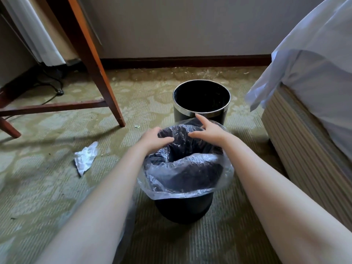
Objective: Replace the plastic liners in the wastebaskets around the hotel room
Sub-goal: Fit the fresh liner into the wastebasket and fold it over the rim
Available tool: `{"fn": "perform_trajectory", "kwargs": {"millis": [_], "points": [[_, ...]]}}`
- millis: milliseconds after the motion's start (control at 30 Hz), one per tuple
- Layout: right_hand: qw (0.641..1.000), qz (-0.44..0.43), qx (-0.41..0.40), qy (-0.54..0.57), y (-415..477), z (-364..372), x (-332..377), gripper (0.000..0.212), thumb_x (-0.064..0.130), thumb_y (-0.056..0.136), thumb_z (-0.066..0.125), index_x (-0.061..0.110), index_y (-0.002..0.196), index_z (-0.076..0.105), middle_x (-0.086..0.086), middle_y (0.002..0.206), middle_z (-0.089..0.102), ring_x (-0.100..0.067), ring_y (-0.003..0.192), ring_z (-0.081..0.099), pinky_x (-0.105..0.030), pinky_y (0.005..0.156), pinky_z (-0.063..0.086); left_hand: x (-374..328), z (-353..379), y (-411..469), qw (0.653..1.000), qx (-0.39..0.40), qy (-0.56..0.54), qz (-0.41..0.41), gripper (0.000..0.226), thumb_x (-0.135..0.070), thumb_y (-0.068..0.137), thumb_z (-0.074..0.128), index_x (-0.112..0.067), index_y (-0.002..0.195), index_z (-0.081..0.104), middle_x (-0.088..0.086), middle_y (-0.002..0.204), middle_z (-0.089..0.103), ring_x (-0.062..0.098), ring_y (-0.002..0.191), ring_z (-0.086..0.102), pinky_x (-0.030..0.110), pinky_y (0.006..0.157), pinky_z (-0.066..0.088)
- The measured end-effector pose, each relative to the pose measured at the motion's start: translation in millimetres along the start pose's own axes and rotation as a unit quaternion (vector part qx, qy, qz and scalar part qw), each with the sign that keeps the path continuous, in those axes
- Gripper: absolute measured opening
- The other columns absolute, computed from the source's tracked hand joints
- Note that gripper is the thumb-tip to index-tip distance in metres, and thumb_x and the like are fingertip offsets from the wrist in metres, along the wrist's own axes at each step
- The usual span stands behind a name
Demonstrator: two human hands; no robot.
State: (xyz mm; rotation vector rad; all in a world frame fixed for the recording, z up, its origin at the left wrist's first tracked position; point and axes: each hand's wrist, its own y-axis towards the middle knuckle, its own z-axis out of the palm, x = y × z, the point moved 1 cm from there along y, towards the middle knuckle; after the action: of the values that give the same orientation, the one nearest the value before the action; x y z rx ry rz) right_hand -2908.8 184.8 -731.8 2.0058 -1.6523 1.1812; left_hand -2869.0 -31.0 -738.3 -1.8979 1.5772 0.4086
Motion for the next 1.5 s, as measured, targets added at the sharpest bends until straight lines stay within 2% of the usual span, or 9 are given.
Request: {"fn": "perform_trajectory", "kwargs": {"millis": [67,300,467,633,800,933,1067,1300,1500], "points": [[0.998,0.042,0.033,0.025,4,1,-9,0.087,0.047,0.081,0.071,0.03,0.153,0.024,-0.003,0.152,0.038,-0.022,0.138,0.037,-0.034,0.11,0.031,7,0,3,0.998,0.024,-0.052,-0.031,0.068,-0.052,0.083,0.064,-0.009,0.132,0.047,0.006,0.135,0.049,0.024,0.113,0.052,0.034,0.088,0.043],[0.97,0.164,0.066,0.17,-16,2,-40,0.093,0.077,0.067,0.063,0.03,0.144,0.043,-0.003,0.151,0.038,-0.028,0.137,0.038,-0.046,0.112,0.029,35,5,-4,0.979,0.087,-0.141,-0.115,0.078,-0.063,0.083,0.055,-0.015,0.143,0.041,0.009,0.149,0.039,0.032,0.132,0.042,0.048,0.108,0.031],[0.948,0.173,0.031,0.267,-29,14,-54,0.104,0.091,0.046,0.063,0.036,0.134,0.054,-0.001,0.143,0.051,-0.028,0.127,0.051,-0.052,0.111,0.032,31,8,-13,0.989,-0.025,-0.054,-0.133,0.073,-0.061,0.087,0.05,-0.006,0.133,0.049,0.014,0.133,0.053,0.032,0.112,0.052,0.038,0.091,0.041],[0.968,0.091,-0.131,0.195,-51,14,-40,0.068,0.063,0.089,0.052,0.017,0.139,0.047,0.003,0.131,0.053,-0.018,0.117,0.05,-0.034,0.093,0.037,4,8,-43,0.961,-0.213,0.172,-0.032,0.044,-0.044,0.092,0.048,-0.008,0.116,0.048,0.01,0.117,0.053,0.028,0.102,0.048,0.037,0.08,0.041],[0.976,0.02,-0.201,0.078,-72,19,-30,0.056,0.051,0.093,0.052,0.02,0.14,0.045,-0.001,0.132,0.056,-0.018,0.117,0.053,-0.035,0.093,0.043,-19,11,-71,0.898,-0.343,0.154,0.229,0.035,-0.037,0.085,0.042,-0.005,0.085,0.054,0.009,0.087,0.051,0.028,0.082,0.048,0.035,0.066,0.038],[0.944,-0.118,-0.306,-0.033,-88,24,-15,0.052,0.043,0.094,0.053,0.015,0.137,0.048,-0.003,0.131,0.053,-0.021,0.122,0.046,-0.039,0.101,0.039,-16,26,-105,0.857,-0.359,0.132,0.344,0.024,-0.028,0.084,0.049,-0.006,0.074,0.049,0.009,0.079,0.047,0.022,0.077,0.038,0.033,0.064,0.033],[0.881,-0.244,-0.389,-0.113,-111,40,-13,0.042,0.044,0.089,0.051,0.013,0.117,0.051,-0.008,0.106,0.054,-0.027,0.096,0.05,-0.041,0.08,0.042,-2,44,-129,0.821,-0.321,0.169,0.442,0.021,-0.03,0.083,0.053,-0.014,0.079,0.04,0.01,0.077,0.047,0.025,0.076,0.039,0.041,0.064,0.038],[0.825,-0.454,-0.244,-0.232,-155,64,-36,0.033,0.042,0.088,0.056,0.013,0.1,0.047,-0.008,0.088,0.054,-0.025,0.078,0.045,-0.038,0.069,0.036,40,65,-156,0.793,-0.249,0.318,0.457,0.037,-0.043,0.077,0.06,-0.012,0.093,0.046,0.007,0.081,0.053,0.026,0.076,0.044,0.037,0.063,0.031],[0.794,-0.447,-0.176,-0.372,-163,78,-68,0.017,0.027,0.086,0.06,0.011,0.091,0.063,-0.002,0.077,0.056,-0.024,0.068,0.052,-0.035,0.06,0.039,33,69,-162,0.785,-0.231,0.339,0.464,0.015,-0.016,0.08,0.057,-0.013,0.066,0.052,0.005,0.062,0.046,0.026,0.057,0.044,0.033,0.053,0.026]]}}
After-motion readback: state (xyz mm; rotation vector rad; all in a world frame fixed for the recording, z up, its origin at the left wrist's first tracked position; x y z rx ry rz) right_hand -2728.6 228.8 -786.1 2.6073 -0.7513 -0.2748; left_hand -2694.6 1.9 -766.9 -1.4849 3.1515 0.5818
